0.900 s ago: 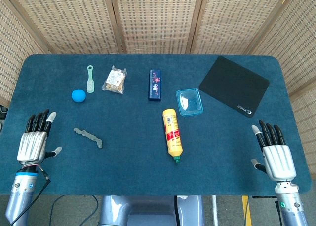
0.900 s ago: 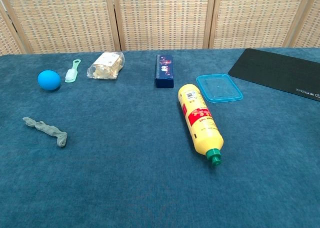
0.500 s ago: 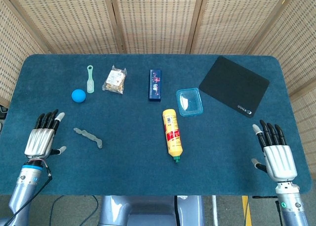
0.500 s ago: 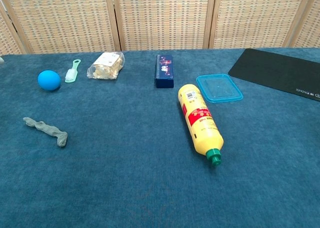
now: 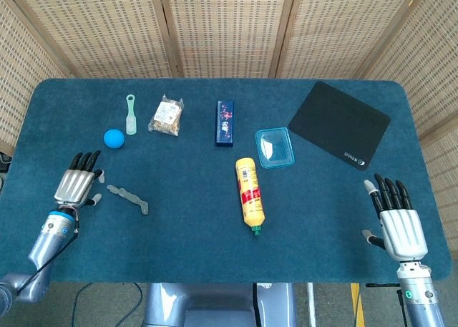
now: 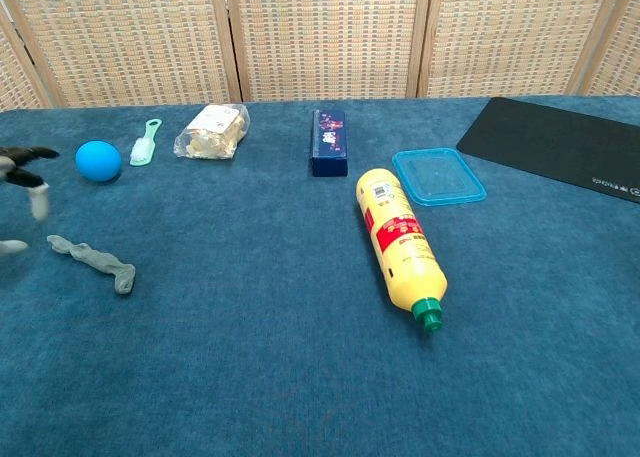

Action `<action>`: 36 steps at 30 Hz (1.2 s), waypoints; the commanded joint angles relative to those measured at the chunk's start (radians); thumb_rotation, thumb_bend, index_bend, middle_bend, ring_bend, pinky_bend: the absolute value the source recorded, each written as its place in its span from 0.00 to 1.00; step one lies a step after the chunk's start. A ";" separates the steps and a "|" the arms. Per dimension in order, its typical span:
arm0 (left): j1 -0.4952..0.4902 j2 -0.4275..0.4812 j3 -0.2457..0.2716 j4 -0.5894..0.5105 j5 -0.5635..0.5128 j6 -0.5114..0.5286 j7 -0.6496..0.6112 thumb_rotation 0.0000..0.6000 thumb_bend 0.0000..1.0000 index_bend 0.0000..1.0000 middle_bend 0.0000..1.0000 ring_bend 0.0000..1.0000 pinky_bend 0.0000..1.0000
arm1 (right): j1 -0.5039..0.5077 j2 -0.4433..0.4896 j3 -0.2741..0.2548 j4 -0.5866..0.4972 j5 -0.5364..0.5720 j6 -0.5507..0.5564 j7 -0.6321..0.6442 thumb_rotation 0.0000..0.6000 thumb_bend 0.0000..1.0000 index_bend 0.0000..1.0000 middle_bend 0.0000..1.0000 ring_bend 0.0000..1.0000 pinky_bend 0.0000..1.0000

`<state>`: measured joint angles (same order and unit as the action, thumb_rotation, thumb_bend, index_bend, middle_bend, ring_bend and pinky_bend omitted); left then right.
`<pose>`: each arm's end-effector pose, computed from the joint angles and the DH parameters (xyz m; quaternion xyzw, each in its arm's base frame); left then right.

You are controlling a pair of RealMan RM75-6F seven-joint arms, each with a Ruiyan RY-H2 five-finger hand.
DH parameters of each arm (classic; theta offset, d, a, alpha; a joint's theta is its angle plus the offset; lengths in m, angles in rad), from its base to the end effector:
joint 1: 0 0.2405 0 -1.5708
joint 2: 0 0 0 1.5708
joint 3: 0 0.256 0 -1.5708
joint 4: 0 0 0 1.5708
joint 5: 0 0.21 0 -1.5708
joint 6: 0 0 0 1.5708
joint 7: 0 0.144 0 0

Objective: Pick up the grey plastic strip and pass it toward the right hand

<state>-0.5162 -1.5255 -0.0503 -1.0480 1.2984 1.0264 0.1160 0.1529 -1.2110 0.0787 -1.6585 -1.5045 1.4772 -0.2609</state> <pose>-0.3154 0.3286 0.0363 -0.7181 -0.3462 -0.2650 0.5425 -0.2767 -0.2047 0.1291 0.6283 -0.3236 0.3803 0.5966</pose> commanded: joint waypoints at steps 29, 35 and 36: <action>-0.048 -0.116 -0.016 0.107 0.032 -0.087 -0.034 1.00 0.35 0.53 0.00 0.00 0.00 | -0.003 0.008 0.006 0.000 0.005 -0.006 0.018 1.00 0.00 0.00 0.00 0.00 0.00; -0.050 -0.117 -0.019 0.102 0.027 -0.095 -0.023 1.00 0.40 0.56 0.00 0.00 0.00 | -0.004 0.009 0.006 -0.002 0.003 -0.005 0.021 1.00 0.00 0.00 0.00 0.00 0.00; -0.049 -0.118 -0.019 0.101 0.025 -0.095 -0.020 1.00 0.41 0.57 0.00 0.00 0.00 | -0.005 0.010 0.006 -0.002 0.002 -0.004 0.022 1.00 0.00 0.00 0.00 0.00 0.00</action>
<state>-0.5657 -1.6434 -0.0693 -0.9469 1.3243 0.9315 0.0954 0.1483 -1.2010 0.0843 -1.6609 -1.5029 1.4730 -0.2393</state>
